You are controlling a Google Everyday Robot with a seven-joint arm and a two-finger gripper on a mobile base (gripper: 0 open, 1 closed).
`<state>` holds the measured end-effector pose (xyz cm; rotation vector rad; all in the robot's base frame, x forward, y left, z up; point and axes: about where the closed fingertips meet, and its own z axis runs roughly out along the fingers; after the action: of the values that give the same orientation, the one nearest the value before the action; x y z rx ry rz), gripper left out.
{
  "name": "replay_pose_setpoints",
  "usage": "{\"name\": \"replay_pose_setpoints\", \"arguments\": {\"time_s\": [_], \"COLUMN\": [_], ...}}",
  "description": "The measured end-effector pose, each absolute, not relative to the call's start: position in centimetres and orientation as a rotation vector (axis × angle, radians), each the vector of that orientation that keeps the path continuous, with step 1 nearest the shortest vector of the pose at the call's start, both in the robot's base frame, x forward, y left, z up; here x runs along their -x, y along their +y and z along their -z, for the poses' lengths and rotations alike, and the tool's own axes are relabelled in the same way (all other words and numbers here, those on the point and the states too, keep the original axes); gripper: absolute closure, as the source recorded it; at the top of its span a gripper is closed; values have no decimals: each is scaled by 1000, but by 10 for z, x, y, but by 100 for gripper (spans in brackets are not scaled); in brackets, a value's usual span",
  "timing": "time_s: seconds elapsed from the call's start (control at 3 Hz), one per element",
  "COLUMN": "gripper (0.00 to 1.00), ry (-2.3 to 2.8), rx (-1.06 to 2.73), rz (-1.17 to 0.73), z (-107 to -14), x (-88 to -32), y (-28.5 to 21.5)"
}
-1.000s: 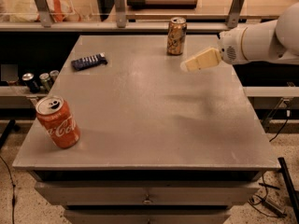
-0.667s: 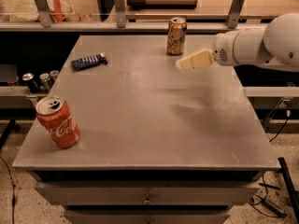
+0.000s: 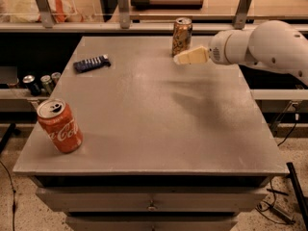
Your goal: Move orange can near coke can
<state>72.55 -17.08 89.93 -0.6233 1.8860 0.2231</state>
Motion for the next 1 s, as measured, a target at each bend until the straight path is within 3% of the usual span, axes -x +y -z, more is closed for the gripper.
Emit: {"name": "replay_pose_setpoints", "arguments": {"time_s": [1.0], "gripper": [0], "ry": [1919], "rx": [605], "rz": [-181], "z": [-888], "x": [-781], "y": [-143]}}
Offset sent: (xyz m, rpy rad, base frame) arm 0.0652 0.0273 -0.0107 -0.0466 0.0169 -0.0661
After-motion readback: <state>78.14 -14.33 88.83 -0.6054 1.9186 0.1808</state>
